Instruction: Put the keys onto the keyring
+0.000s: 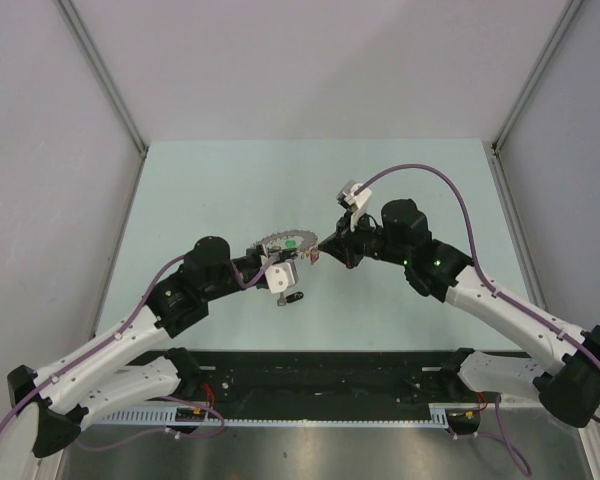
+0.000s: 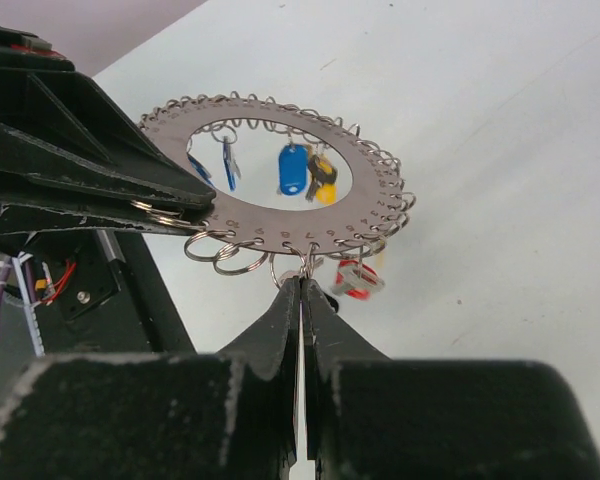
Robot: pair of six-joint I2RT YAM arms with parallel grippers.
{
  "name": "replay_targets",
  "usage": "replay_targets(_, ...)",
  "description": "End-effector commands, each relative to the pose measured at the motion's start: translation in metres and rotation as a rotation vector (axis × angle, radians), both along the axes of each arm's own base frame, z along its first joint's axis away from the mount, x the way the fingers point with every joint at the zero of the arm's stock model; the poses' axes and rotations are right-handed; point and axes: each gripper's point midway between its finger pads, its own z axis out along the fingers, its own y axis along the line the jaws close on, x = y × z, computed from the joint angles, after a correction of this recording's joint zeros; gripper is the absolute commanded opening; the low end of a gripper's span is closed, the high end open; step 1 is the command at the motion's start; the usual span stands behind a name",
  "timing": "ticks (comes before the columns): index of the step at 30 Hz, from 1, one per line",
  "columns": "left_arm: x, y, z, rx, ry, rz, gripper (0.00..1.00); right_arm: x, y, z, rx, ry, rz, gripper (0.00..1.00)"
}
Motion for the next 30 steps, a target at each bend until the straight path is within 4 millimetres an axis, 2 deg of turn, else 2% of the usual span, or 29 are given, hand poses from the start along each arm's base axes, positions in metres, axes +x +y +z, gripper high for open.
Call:
replay_targets(1,0.004,-0.002,0.034,-0.089,-0.078,0.015,0.00,0.002,0.004,0.026,0.018,-0.083,-0.046,0.00)
replay_targets(6,0.002,-0.005,0.035,-0.104,-0.068,0.000,0.00,0.003,0.004,0.028,0.052,-0.120,-0.089,0.00)
replay_targets(9,0.000,-0.005,0.036,-0.109,-0.069,-0.009,0.00,0.008,0.001,0.036,0.106,-0.160,-0.137,0.00)
replay_targets(10,0.000,-0.005,0.036,-0.109,-0.069,-0.009,0.00,0.008,-0.001,0.045,0.135,-0.186,-0.144,0.00)
replay_targets(18,-0.001,-0.005,0.040,-0.136,-0.062,-0.004,0.00,0.007,-0.010,0.050,0.211,-0.231,-0.160,0.00)
replay_targets(19,-0.003,-0.006,0.040,-0.142,-0.056,-0.012,0.00,0.007,-0.012,0.040,0.206,-0.222,-0.161,0.00)
replay_targets(25,-0.003,-0.006,0.040,-0.155,-0.053,-0.013,0.00,0.002,-0.004,0.032,0.244,-0.203,-0.118,0.00)
replay_targets(30,0.002,0.001,0.049,-0.180,-0.113,0.026,0.00,0.002,-0.005,0.016,0.231,-0.175,-0.132,0.02)
